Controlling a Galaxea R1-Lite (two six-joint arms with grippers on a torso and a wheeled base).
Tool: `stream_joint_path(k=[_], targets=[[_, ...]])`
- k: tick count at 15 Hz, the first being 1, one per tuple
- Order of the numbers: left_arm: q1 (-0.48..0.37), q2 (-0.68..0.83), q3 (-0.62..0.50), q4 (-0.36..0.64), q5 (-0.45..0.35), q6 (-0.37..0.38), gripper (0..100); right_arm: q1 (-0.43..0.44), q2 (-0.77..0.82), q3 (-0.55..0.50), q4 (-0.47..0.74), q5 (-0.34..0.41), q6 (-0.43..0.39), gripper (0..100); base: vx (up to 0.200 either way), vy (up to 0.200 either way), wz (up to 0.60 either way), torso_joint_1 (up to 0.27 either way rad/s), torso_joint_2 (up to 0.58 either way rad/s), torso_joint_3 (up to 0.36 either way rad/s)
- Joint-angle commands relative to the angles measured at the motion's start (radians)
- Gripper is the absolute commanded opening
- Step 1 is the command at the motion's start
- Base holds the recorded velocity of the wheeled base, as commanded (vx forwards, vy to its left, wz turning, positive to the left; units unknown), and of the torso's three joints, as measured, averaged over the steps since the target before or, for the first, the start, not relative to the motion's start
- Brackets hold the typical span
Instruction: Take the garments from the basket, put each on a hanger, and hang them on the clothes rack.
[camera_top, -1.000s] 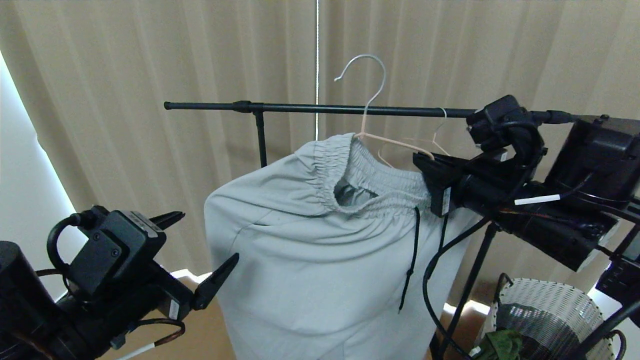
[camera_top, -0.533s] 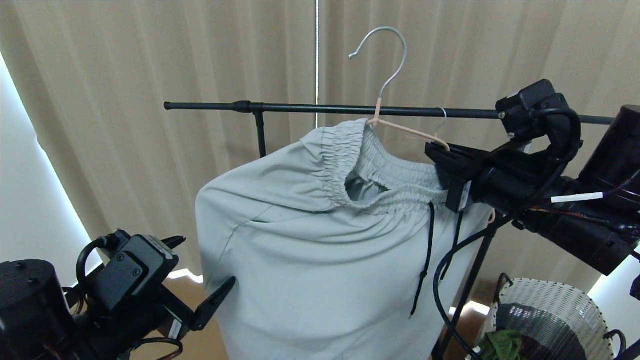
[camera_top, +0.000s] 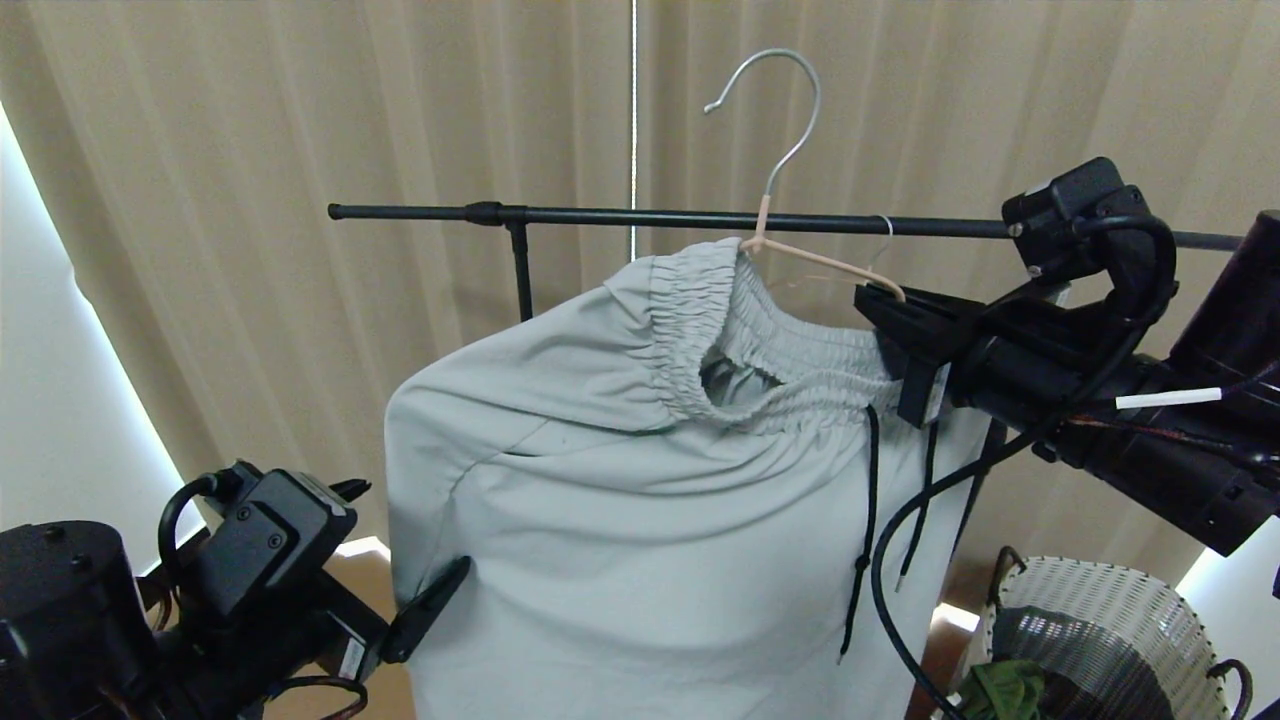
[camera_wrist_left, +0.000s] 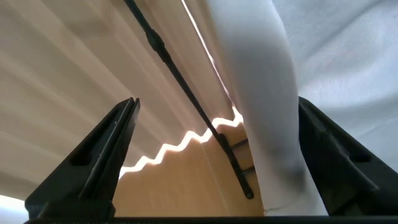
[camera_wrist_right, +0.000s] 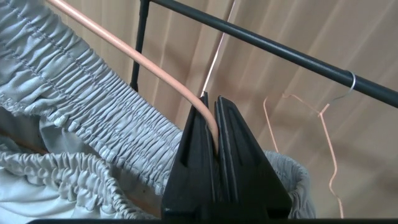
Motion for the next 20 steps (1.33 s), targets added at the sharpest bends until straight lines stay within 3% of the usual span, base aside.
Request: stream_joint_path(k=[1,3,4,7,17,20], targets=[[0.002,0.002,0.0,0.0,-0.001,-0.004,100,0.001,0.0,0.005,0.0,0.0,-0.001,0,0.0,0.0,0.0,0.0,0.0,0.0],[0.001,-0.003,0.0,-0.002,-0.001,-0.002,100,0.001,-0.002,0.006,0.0,-0.002,-0.001,0,0.0,0.0,0.0,0.0,0.0,0.0],[0.001,-0.001,-0.004,-0.002,-0.001,-0.002,0,0.001,-0.008,0.006,0.0,0.0,-0.001,0,0.0,0.0,0.0,0.0,0.0,0.0],[0.013,-0.003,-0.003,-0.002,0.002,0.0,0,-0.001,-0.013,0.006,0.001,-0.002,-0.001,0,0.0,0.0,0.0,0.0,0.0,0.0],[0.326,-0.057,0.049,0.0,0.002,0.013,0,-0.102,-0.011,0.012,0.001,0.001,-0.057,0,0.0,0.0,0.0,0.0,0.0,0.0],[0.383,-0.057,0.048,-0.002,-0.001,0.096,0,-0.111,-0.01,0.012,0.001,0.001,-0.085,0,0.0,0.0,0.0,0.0,0.0,0.0]])
